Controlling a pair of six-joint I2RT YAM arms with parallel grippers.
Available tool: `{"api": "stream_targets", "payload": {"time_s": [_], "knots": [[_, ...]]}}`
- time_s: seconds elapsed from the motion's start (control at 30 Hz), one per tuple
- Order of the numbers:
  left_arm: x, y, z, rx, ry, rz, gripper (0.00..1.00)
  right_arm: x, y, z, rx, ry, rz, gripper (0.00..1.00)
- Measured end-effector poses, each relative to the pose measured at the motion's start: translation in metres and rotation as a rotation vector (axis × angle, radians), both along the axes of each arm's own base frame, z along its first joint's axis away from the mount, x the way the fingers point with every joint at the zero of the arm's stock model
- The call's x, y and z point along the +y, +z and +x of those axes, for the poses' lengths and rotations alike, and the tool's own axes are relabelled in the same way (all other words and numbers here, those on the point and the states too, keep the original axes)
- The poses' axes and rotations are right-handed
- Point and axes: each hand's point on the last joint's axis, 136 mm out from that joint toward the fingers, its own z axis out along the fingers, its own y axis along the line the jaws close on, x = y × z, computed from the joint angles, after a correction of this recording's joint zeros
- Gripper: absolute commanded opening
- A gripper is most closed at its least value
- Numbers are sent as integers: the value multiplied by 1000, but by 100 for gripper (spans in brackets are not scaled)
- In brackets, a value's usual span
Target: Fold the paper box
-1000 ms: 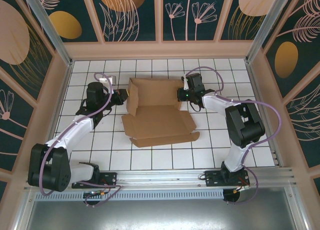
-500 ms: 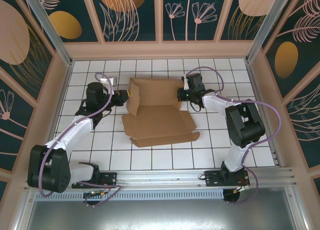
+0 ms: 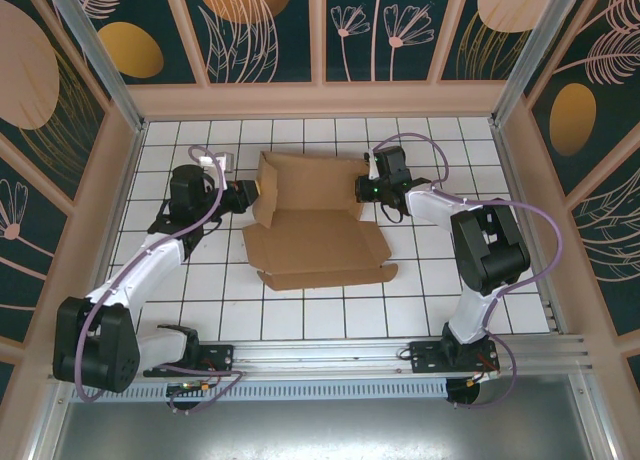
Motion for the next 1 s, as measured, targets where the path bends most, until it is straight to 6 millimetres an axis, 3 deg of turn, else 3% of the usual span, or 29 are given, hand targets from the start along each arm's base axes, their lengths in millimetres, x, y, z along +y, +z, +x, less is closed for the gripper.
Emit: {"api": "stream_targets", "payload": {"time_s": [0.27, 0.67, 1.0], "knots": [[-1, 3, -2, -12, -12, 1, 28, 2, 0, 0, 3, 8, 11, 0], [-4, -11, 1, 15, -38, 24, 44, 4, -1, -1, 5, 19, 21, 0], [-9, -20, 15, 30, -40, 94, 52, 4, -1, -1, 4, 18, 21, 0]]}}
